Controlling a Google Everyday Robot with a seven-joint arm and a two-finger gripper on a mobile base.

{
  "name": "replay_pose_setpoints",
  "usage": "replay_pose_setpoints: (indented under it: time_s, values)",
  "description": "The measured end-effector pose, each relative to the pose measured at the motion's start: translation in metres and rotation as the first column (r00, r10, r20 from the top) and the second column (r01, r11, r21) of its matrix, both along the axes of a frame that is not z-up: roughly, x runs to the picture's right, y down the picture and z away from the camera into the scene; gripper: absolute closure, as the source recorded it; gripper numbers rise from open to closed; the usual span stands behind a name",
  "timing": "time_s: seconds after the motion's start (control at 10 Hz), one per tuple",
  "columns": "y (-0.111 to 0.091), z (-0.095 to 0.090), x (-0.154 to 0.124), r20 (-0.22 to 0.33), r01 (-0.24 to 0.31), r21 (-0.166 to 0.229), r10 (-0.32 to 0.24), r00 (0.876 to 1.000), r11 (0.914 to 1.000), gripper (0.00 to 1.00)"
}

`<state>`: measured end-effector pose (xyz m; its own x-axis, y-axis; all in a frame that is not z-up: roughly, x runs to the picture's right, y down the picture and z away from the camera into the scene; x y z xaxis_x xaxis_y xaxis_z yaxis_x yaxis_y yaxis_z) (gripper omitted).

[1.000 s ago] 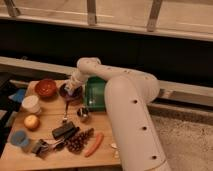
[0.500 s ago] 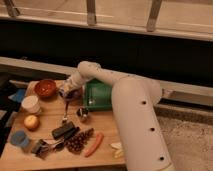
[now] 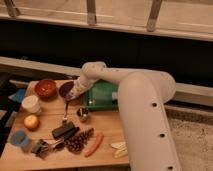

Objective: Wipe purple bowl with towel

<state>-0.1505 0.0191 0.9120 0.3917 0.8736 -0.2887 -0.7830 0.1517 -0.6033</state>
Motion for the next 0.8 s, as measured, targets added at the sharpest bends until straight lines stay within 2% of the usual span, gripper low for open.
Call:
replay_pose_setpoints:
  time_s: [0.3,0.6,0.8]
  values:
    - [-0.011,0.011,0.005,-0.018,0.025,0.009,-0.025,1.000,0.9996,0.86]
    - [-0.033,0.030,-0.031,0.015,0.059,0.036,-0.060,0.998,0.9976,0.86]
    - [-0.041,0.036,-0.054,0.046,0.076,0.053,-0.079,0.996,0.9957,0.86]
